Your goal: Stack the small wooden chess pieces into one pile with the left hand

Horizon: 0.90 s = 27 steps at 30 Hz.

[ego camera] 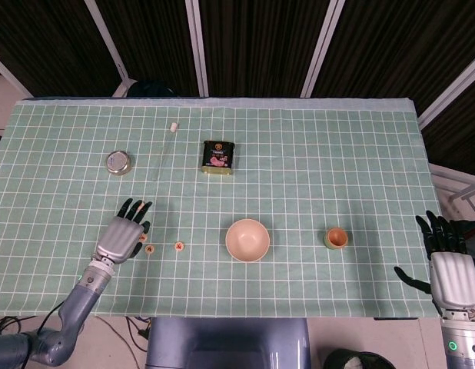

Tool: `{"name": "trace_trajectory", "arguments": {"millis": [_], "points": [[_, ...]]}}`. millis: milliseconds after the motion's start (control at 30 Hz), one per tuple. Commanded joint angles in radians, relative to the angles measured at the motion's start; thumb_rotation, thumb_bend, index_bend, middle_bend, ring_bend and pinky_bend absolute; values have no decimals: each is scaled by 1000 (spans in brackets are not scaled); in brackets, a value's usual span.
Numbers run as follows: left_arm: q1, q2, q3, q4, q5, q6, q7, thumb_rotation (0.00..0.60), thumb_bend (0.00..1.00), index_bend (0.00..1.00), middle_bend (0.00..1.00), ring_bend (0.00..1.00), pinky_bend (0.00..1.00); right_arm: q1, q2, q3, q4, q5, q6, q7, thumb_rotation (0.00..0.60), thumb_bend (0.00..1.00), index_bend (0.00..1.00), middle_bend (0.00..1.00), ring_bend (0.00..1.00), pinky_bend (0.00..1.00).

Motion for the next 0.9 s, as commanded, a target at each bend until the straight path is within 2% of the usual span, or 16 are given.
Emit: {"name": "trace_trajectory", "arguments": {"millis": [33, 900], "points": [[8, -7, 3, 3, 11, 2, 3, 600, 328, 521, 40, 0, 0, 0, 1, 0, 0, 1, -1, 2, 600, 232, 89, 13, 0, 0], [33, -49, -1, 12, 40, -27, 82, 600, 328, 506, 40, 0, 0, 0, 3, 5, -1, 8, -1, 6, 600, 233, 90, 13, 0, 0]]}}
